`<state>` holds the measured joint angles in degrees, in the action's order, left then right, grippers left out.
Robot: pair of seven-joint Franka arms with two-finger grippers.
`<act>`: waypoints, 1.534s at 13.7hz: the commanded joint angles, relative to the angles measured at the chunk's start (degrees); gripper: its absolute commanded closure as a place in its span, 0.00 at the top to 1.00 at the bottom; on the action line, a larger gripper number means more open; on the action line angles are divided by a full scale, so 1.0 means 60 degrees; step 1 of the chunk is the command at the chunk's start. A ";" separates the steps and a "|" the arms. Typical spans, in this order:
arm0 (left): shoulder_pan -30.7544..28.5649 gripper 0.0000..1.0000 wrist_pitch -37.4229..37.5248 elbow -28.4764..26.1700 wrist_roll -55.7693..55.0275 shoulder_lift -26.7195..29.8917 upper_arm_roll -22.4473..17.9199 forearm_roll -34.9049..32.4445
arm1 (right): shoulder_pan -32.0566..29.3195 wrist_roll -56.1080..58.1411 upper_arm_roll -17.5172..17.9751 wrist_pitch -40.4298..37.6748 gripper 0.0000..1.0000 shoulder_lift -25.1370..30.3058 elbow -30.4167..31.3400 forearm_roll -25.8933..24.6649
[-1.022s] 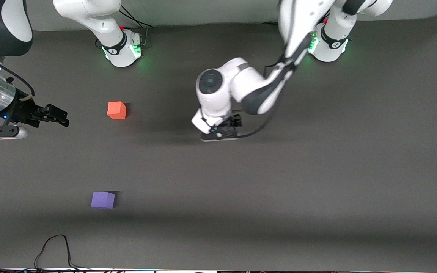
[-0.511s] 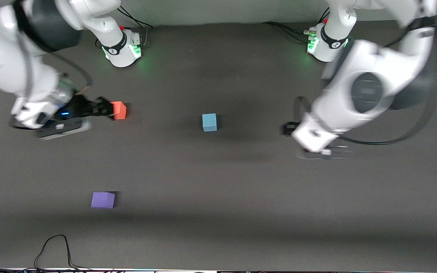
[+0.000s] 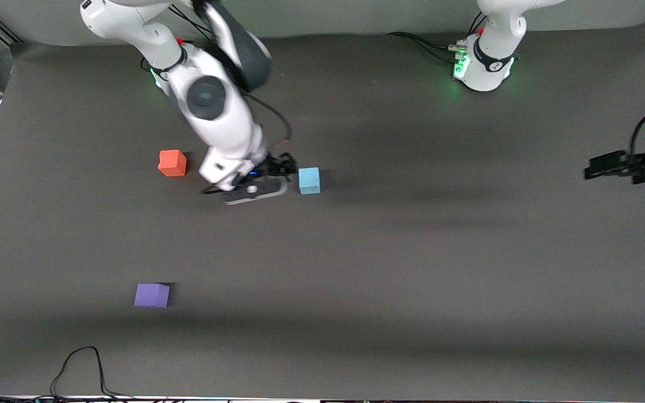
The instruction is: Place blue block between orange and purple blocks
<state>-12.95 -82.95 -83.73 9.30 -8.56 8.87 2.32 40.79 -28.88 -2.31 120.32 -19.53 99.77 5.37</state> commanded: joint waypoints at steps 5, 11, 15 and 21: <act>0.0049 1.00 -0.0193 -0.1043 0.0076 0.1410 0.0177 -0.0518 | 0.1184 -0.1266 -0.0201 0.4387 1.00 -0.1446 0.1985 -0.0103; 0.3533 1.00 -0.0369 -0.1133 0.0018 0.1397 -0.2867 -0.0620 | 0.1609 -0.1734 -0.0230 0.4644 1.00 -0.1769 0.2547 -0.0089; 0.3550 1.00 -0.0443 -0.1133 0.0032 0.1324 -0.2855 -0.0636 | 0.1566 -0.1720 -0.0244 0.4615 0.27 -0.1726 0.2547 -0.0103; 0.3594 1.00 -0.0531 -0.1119 0.0062 0.1251 -0.2811 -0.0606 | 0.1463 0.0104 -0.2186 0.1328 0.26 0.0086 0.1977 -0.0031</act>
<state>7.55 -85.15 -89.62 9.59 -1.67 -7.26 -0.65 49.58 -34.68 -9.72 137.70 -25.87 112.36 5.19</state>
